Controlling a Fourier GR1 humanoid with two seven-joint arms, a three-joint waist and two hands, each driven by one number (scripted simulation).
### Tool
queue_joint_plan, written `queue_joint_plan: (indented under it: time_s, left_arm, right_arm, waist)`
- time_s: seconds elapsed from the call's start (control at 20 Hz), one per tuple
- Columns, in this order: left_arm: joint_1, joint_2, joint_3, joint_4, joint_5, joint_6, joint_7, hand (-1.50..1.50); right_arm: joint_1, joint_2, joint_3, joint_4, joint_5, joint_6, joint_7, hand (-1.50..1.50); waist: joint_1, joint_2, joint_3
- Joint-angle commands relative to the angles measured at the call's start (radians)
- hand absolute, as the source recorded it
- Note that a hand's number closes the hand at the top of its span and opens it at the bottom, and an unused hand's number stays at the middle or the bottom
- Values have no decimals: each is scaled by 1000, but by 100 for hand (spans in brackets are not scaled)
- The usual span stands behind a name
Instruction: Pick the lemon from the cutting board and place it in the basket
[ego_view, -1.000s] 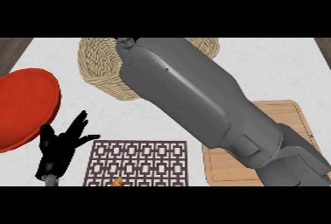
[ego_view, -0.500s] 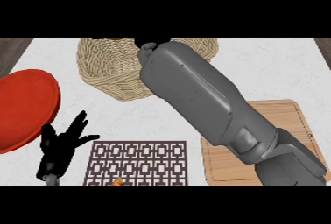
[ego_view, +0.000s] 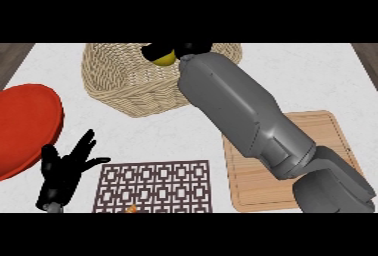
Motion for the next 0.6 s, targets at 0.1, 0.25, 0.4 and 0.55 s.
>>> queue_joint_plan:
  time_s: [0.1, 0.25, 0.4, 0.55]
  left_arm:
    - [13, -26, -8, 85, -16, 0, 13, 0]
    - [24, -23, -16, 84, -37, -1, 7, 0]
    - [4, -35, 6, 151, -29, 0, -21, 0]
    - [71, -22, -5, 7, -28, 11, 37, 0]
  right_arm:
    - [-5, 10, -48, 56, 12, -26, -100, -150]
    - [-39, -11, -97, 52, 1, -19, -116, -150]
    - [2, -14, -123, 13, -5, -73, -130, -150]
    - [-47, -77, -172, -28, -25, -45, -53, -150]
  waist:
    - [-12, 3, -9]
    - [-19, 1, -9]
    - [-35, 0, -9]
    - [-35, -9, -8]
